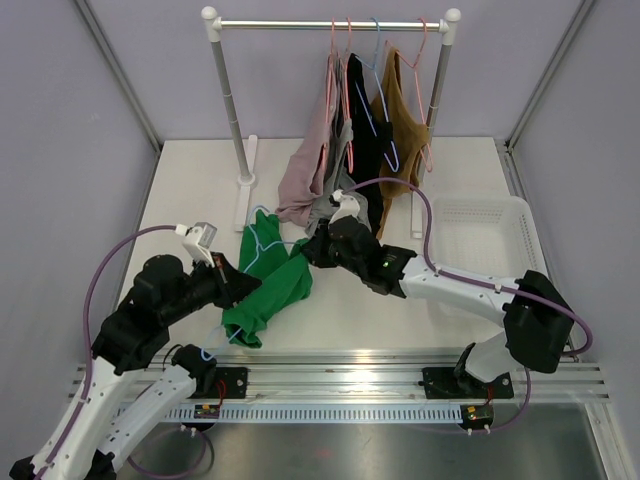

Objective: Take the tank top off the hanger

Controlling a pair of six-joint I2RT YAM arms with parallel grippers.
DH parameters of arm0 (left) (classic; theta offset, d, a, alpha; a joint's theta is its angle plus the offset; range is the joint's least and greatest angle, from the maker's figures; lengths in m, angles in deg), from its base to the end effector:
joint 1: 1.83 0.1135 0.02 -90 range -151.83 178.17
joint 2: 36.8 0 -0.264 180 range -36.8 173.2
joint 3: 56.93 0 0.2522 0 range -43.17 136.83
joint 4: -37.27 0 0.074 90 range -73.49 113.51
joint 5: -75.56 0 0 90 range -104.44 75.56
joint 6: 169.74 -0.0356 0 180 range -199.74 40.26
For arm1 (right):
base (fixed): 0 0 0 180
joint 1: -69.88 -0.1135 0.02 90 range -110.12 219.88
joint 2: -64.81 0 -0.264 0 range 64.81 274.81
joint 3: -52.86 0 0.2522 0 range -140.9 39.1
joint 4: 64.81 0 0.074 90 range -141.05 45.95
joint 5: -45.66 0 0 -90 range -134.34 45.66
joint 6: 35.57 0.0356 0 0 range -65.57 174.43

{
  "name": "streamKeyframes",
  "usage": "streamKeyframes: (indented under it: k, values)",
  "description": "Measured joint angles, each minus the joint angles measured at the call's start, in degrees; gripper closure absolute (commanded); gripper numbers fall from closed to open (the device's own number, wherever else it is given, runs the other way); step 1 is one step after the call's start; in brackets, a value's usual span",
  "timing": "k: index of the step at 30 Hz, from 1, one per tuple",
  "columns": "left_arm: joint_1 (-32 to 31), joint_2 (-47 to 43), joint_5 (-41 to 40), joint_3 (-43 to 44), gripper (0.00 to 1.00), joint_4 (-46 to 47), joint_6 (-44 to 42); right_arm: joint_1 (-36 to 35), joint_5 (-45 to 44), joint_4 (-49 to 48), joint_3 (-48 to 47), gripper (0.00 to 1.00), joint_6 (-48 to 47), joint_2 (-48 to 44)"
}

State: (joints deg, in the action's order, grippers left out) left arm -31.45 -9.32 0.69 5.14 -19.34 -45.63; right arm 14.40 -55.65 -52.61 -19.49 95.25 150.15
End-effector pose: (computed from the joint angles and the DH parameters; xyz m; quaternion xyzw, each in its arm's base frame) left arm 0.0770 -0.0545 0.3379 0.0413 0.8242 -0.3853 0.4130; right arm 0.2000 0.2785 0.2736 -0.0548 0.8400 0.3417 0.4178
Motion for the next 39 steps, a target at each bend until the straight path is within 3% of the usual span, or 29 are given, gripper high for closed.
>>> streamKeyframes:
  k: [1,7,13,22,29,32,36,39]
  values:
    - [0.0,0.5,-0.3,0.2,1.00,-0.5,-0.7,0.0,-0.6,0.4,0.0,1.00,-0.4,-0.1]
    - [0.0,2.7,0.8,0.7,1.00,-1.7,-3.9,1.0,-5.4,5.8,-0.2,1.00,-3.6,-1.0]
    - [0.0,1.4,5.6,1.8,1.00,-1.0,-7.1,8.0,-8.3,12.5,-0.1,1.00,-5.2,-3.8]
    - [0.0,-3.2,13.4,5.4,1.00,7.6,-8.6,9.8,-4.1,18.2,2.0,1.00,-7.4,-20.2]
    - [0.0,-2.2,10.9,5.5,1.00,31.5,-7.3,10.5,9.8,22.0,-4.5,1.00,-10.5,-36.0]
    - [0.0,1.5,7.8,5.6,1.00,45.2,-7.6,10.6,18.6,24.4,-12.5,1.00,-12.3,-36.7]
    - [-0.3,13.1,6.9,9.8,1.00,58.6,-7.8,10.7,30.6,26.8,-17.8,1.00,-14.6,-35.5]
    - [-0.7,19.2,5.3,11.0,1.00,64.2,-8.0,10.7,31.4,31.0,-17.6,1.00,-16.4,-34.2]
